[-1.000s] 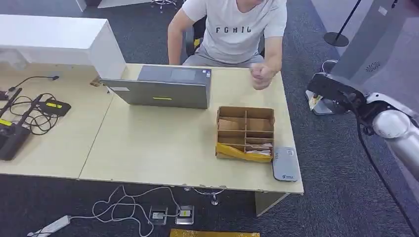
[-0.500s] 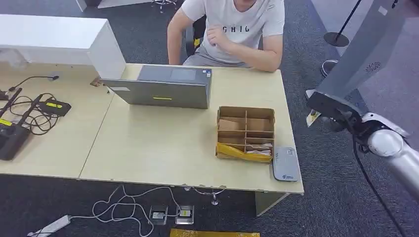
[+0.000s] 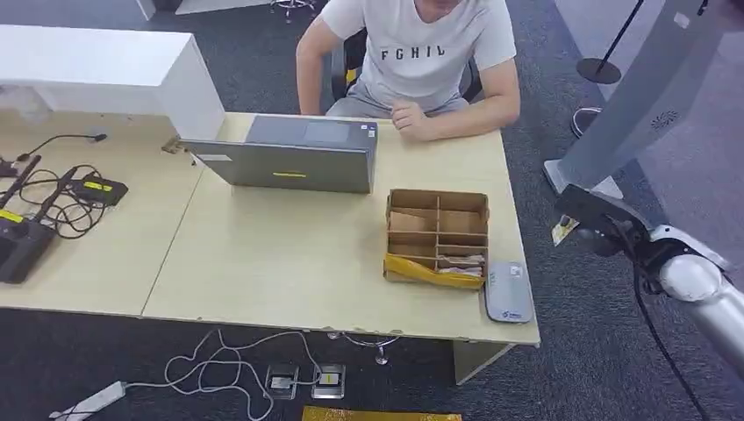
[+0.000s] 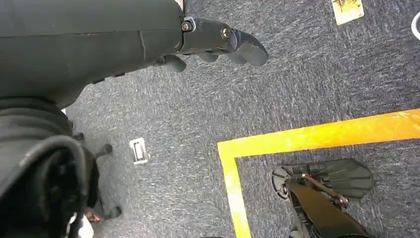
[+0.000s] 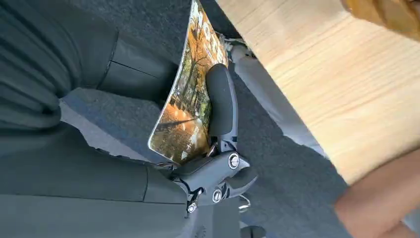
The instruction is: Pass the card to the sensor for recognition and then transmit it.
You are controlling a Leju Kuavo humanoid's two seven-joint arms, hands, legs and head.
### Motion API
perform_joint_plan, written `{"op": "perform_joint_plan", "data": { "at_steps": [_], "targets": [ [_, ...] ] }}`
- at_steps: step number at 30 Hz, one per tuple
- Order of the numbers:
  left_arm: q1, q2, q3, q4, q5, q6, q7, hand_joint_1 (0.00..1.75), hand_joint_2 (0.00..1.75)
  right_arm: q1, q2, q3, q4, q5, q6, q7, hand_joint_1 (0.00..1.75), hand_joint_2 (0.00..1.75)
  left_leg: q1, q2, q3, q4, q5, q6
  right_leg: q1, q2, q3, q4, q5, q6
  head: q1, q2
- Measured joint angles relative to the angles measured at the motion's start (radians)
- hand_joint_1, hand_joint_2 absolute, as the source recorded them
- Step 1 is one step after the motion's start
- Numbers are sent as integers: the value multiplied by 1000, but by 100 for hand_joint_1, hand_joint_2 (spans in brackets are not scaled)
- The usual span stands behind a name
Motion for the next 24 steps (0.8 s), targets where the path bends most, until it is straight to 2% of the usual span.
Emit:
{"op": "perform_joint_plan", "data": {
  "at_steps": [4, 8, 24],
  "targets": [
    [0, 1, 0, 0, 2, 0, 0, 0, 0, 89, -28, -30, -27, -22, -50, 6, 175, 175, 0, 0, -1, 0, 0, 0, 0, 0, 0, 0, 0, 0, 0, 0],
    [0, 1, 0, 0, 4, 3, 0, 0, 0, 159, -32, -48, -34, -26, -95, -7, 175, 175, 0, 0, -1, 0, -1, 0, 0, 0, 0, 0, 0, 0, 0, 0],
    [-1, 0, 0, 0, 5, 10, 0, 0, 0, 298, -13, -61, -43, -35, -162, -38, 175, 175, 0, 0, -1, 0, 0, -1, 0, 0, 0, 0, 0, 0, 0, 0]
  ]
}}
